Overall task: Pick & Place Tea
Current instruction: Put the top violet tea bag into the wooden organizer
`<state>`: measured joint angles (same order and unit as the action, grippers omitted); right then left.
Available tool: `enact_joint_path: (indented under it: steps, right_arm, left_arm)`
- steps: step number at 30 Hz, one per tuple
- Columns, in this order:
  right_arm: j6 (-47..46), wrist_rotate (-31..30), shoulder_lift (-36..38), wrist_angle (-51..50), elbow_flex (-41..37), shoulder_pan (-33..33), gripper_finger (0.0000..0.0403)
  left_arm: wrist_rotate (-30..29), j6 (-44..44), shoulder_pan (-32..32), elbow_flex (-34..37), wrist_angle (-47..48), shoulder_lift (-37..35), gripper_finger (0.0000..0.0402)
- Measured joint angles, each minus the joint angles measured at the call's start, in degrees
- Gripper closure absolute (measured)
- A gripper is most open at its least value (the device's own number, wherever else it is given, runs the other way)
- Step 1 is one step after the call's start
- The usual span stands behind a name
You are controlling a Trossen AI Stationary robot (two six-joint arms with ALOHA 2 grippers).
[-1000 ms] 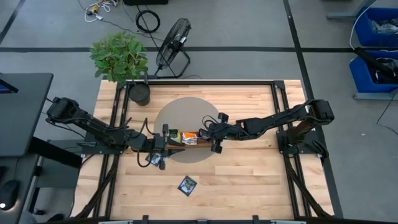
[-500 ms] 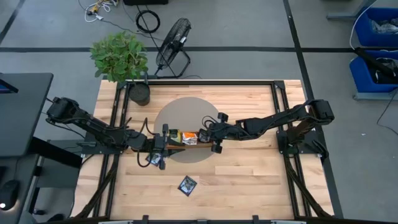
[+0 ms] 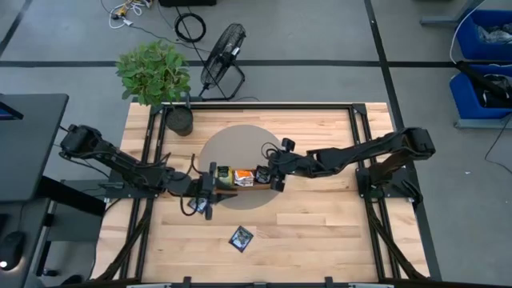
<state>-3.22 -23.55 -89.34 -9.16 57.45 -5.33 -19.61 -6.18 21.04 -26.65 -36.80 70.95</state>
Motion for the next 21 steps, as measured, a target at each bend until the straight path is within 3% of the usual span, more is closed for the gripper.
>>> enact_joint_path:
  steps: [4, 14, 21]
  right_arm:
    - [-1.74, -0.01, 2.69, -2.7, 0.0, -1.24, 0.026]
    - [-7.61, 0.57, 4.9, -7.24, 0.02, -9.25, 0.0271]
    - [-10.9, 0.42, 4.54, -7.13, 0.02, -11.67, 0.0271]
  left_arm:
    - [3.22, -4.69, 2.86, -0.02, 7.64, -1.24, 0.0328]
    - [4.24, -17.49, 10.66, 0.0, 46.42, -6.71, 0.0324]
    - [6.88, -16.23, 12.54, 0.02, 60.18, -8.08, 0.0261]
